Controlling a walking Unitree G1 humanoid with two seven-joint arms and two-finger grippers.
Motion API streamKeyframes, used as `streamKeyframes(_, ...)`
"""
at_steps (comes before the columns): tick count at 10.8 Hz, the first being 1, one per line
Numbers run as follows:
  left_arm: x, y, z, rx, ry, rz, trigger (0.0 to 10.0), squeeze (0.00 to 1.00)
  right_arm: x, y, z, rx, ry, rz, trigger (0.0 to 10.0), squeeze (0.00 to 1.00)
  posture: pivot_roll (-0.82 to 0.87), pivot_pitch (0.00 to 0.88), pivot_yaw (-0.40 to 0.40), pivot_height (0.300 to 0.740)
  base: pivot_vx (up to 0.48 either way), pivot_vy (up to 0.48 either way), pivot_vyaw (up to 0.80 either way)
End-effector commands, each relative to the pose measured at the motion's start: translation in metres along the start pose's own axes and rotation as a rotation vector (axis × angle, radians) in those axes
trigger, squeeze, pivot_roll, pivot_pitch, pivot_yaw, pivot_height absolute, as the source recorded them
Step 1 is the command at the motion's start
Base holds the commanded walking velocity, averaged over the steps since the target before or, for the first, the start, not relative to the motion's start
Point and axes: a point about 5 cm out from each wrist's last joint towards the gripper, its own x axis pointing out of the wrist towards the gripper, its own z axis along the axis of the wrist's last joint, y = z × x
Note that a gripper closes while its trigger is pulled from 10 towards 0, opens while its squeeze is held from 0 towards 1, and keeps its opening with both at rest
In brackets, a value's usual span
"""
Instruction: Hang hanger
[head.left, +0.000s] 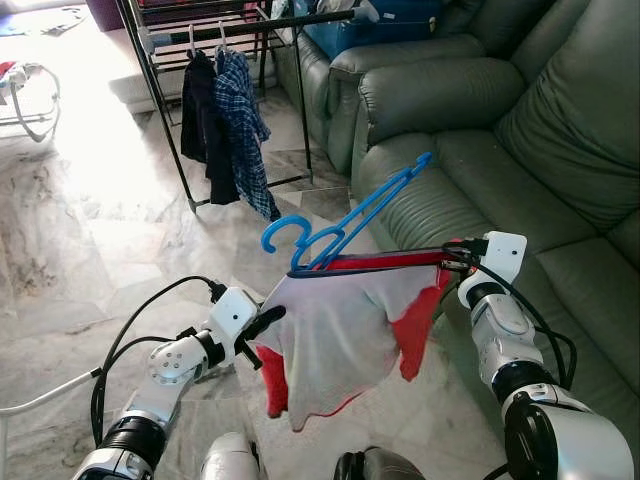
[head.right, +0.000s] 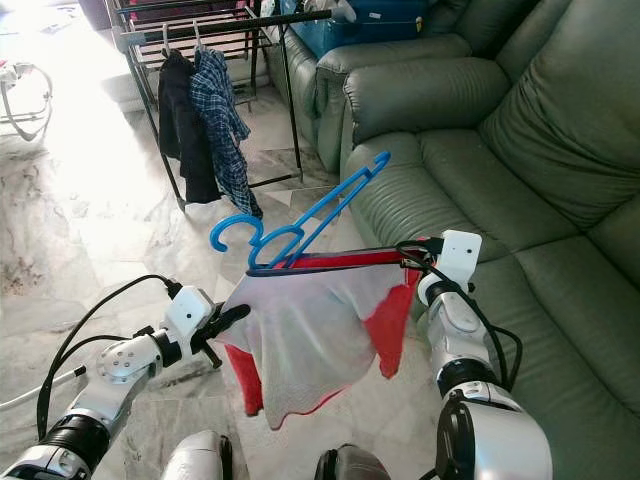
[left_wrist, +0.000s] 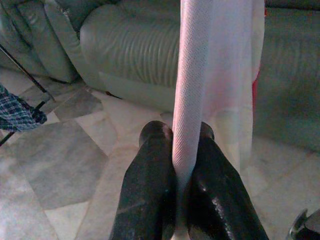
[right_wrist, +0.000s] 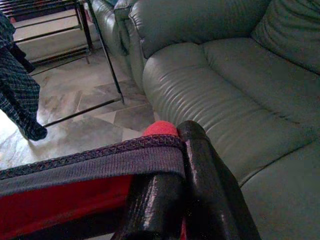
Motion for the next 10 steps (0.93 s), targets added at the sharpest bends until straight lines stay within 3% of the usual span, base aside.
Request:
streamKeyframes(1,-0.003,0.007,0.005,0.003,-0.028,0.029,10.0,0.0,-0.001,-0.008,0.0,0.024,0.0,-0.043,0.0,0.0,-0.01,0.007,-0.067,0.74,0.0,0.0,0.0)
streamKeyframes(6,-0.003,0.007,0.005,0.003,-0.028,0.029,10.0,0.0,-0.001,-0.008,0.0,0.024,0.0,-0.043,0.0,0.0,-0.01,0.007,-0.067,0.74,0.0,0.0,0.0)
streamKeyframes(7,-0.013,0.044,0.0,-0.078,-0.004,0.375,10.0,0.0,0.001,-0.008,0.024,-0.036,-0.157,-0.021,0.0,0.0,-0.02,0.003,-0.071,0.74,0.0,0.0,0.0)
streamKeyframes(8,-0.017,0.059,0.0,-0.126,-0.013,0.583,10.0,0.0,-0.002,0.001,0.028,-0.072,-0.228,0.022,0.0,0.0,-0.02,0.003,-0.071,0.74,0.0,0.0,0.0)
streamKeyframes(10,-0.01,0.049,0.004,-0.125,-0.046,0.532,10.0,0.0,-0.01,0.014,0.01,-0.069,-0.205,0.063,0.0,0.0,-0.01,0.012,-0.071,0.74,0.0,0.0,0.0)
